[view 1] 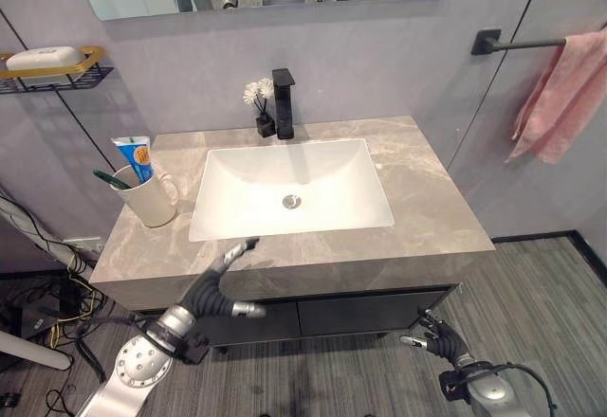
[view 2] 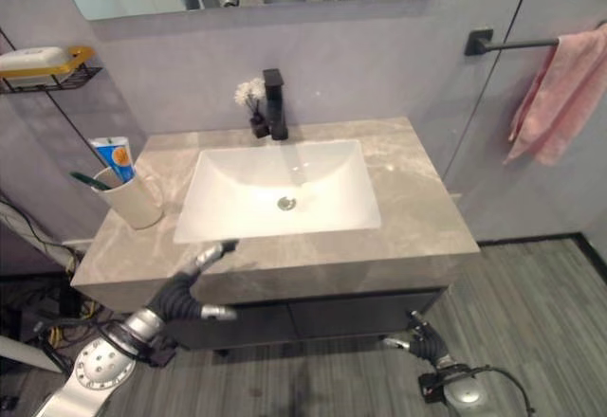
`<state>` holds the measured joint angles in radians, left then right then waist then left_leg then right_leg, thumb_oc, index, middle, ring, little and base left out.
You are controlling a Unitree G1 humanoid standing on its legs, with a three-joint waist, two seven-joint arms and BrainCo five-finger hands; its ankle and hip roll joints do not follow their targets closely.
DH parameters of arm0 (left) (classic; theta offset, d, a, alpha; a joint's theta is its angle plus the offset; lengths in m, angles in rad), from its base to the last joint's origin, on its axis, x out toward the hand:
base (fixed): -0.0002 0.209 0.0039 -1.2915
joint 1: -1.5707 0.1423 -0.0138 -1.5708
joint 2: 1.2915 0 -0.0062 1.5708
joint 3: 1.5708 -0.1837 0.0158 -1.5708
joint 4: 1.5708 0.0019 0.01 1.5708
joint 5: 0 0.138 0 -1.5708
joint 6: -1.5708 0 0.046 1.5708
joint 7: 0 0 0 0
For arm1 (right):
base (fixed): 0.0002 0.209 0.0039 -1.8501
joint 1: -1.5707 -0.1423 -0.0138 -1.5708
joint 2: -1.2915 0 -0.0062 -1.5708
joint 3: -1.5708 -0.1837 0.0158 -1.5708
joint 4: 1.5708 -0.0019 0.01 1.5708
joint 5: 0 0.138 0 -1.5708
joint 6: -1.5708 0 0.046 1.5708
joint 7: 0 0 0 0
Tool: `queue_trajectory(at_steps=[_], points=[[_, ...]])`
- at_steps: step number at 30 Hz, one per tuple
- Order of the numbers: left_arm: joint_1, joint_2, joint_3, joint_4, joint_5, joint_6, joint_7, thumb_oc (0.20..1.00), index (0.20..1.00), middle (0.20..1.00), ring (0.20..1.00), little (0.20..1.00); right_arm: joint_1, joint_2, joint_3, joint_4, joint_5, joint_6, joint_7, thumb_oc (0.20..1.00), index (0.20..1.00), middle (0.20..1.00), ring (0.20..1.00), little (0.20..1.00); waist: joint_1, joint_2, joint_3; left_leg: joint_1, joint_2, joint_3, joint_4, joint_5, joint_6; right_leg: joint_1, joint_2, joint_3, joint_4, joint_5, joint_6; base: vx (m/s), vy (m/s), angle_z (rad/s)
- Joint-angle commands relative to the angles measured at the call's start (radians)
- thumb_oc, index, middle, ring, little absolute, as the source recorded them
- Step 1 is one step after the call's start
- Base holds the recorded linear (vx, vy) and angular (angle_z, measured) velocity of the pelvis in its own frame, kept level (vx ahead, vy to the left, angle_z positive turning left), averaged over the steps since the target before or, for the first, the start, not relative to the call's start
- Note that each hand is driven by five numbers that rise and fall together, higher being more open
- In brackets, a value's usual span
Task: Put brush and paste in cup on sink, flatten towel.
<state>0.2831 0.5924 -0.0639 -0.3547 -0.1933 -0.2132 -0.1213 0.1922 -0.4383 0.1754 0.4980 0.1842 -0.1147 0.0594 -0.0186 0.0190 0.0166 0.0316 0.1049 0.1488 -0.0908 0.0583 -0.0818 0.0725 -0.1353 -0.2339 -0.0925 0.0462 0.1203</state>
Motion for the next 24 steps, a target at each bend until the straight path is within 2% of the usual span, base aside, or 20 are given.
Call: queue_trajectory(at_steps=[1, 3, 4, 5, 6, 8, 12, 20, 24], points=[[0.021, 0.044, 0.165, 0.009, -0.056, -0.076, 0.109, 1.0, 1.0, 1.0, 1.0, 1.0, -0.044, 0.024, -0.027, 0.061, 0.062, -0.057, -0.015, 1.0, 1.0, 1.0, 1.0, 1.0, 0.003, -0.037, 0.001, -0.027, 0.026, -0.032, 0.004, -0.027, -0.012, 0.025, -0.051, -0.025, 0.005, -0.018, 0.039, 0.01, -0.011, 0.06], [0.036, 0.037, 0.236, 0.053, -0.087, -0.085, 0.136, 0.555, 0.555, 0.555, 0.555, 0.555, -0.031, 0.039, -0.051, 0.087, 0.072, -0.059, -0.031, 1.0, 1.0, 1.0, 1.0, 1.0, 0.008, -0.033, 0.006, -0.029, 0.025, -0.035, 0.004, -0.026, -0.013, 0.028, -0.052, -0.032, 0.005, -0.018, 0.038, 0.01, -0.003, 0.12], [0.036, 0.037, 0.236, 0.053, -0.087, -0.085, 0.136, 0.555, 0.555, 0.555, 0.555, 0.555, -0.031, 0.039, -0.051, 0.087, 0.072, -0.059, -0.031, 1.0, 1.0, 1.0, 1.0, 1.0, 0.008, -0.033, 0.006, -0.029, 0.025, -0.035, 0.004, -0.026, -0.013, 0.028, -0.052, -0.032, 0.005, -0.018, 0.038, 0.01, 0.003, 0.23], [0.039, 0.038, 0.252, 0.073, -0.095, -0.083, 0.137, 0.2, 0.2, 0.2, 0.2, 0.2, -0.029, 0.045, -0.057, 0.099, 0.074, -0.061, -0.033, 1.0, 1.0, 1.0, 1.0, 1.0, 0.009, -0.032, 0.008, -0.029, 0.024, -0.037, 0.004, -0.026, -0.013, 0.029, -0.053, -0.034, 0.005, -0.018, 0.038, 0.02, 0.018, 0.21], [0.036, 0.061, 0.308, 0.131, -0.185, -0.085, 0.117, 0.2, 0.2, 0.2, 0.2, 0.2, -0.024, 0.055, -0.082, 0.123, 0.063, -0.058, -0.042, 1.0, 1.0, 1.0, 1.0, 1.0, 0.014, -0.025, 0.016, -0.032, 0.02, -0.039, 0.004, -0.023, -0.013, 0.026, -0.057, -0.036, 0.006, -0.015, 0.041, 0.02, 0.018, 0.11], [0.033, 0.066, 0.315, 0.156, -0.218, -0.078, 0.111, 0.2, 0.2, 0.2, 0.2, 0.2, -0.017, 0.053, -0.082, 0.115, 0.049, -0.056, -0.042, 1.0, 1.0, 1.0, 1.0, 1.0, 0.015, -0.024, 0.019, -0.033, 0.019, -0.038, 0.004, -0.023, -0.013, 0.025, -0.059, -0.036, 0.006, -0.013, 0.042, 0.0, 0.0, 0.0], [0.058, 0.139, 0.382, 0.218, -0.231, -0.063, 0.093, 0.2, 0.2, 0.2, 0.2, 0.2, 0.012, 0.052, -0.102, 0.106, 0.032, -0.052, -0.02, 1.0, 1.0, 1.0, 1.0, 1.0, 0.018, -0.019, 0.025, -0.036, 0.014, -0.033, 0.004, -0.025, -0.01, 0.017, -0.067, -0.035, 0.005, -0.011, 0.05, 0.03, 0.018, 0.0], [0.044, 0.156, 0.376, 0.304, -0.358, -0.041, 0.081, 0.2, 0.2, 0.2, 0.2, 0.2, 0.017, 0.055, -0.115, 0.088, 0.014, -0.053, -0.025, 1.0, 1.0, 1.0, 1.0, 1.0, 0.009, -0.004, 0.046, -0.049, -0.001, -0.017, 0.004, -0.026, -0.001, -0.007, -0.083, -0.017, 0.005, -0.001, 0.059, 0.01, 0.022, -0.02], [0.028, 0.218, 0.375, 0.36, -0.387, -0.035, 0.074, 0.2, 0.2, 0.2, 0.2, 0.2, 0.005, 0.051, -0.128, 0.071, 0.027, -0.063, -0.029, 1.0, 1.0, 1.0, 1.0, 1.0, 0.002, 0.013, 0.074, -0.083, -0.009, -0.013, 0.004, -0.016, 0.002, -0.05, -0.094, -0.002, 0.005, 0.016, 0.068, -0.04, 0.047, -0.07]])
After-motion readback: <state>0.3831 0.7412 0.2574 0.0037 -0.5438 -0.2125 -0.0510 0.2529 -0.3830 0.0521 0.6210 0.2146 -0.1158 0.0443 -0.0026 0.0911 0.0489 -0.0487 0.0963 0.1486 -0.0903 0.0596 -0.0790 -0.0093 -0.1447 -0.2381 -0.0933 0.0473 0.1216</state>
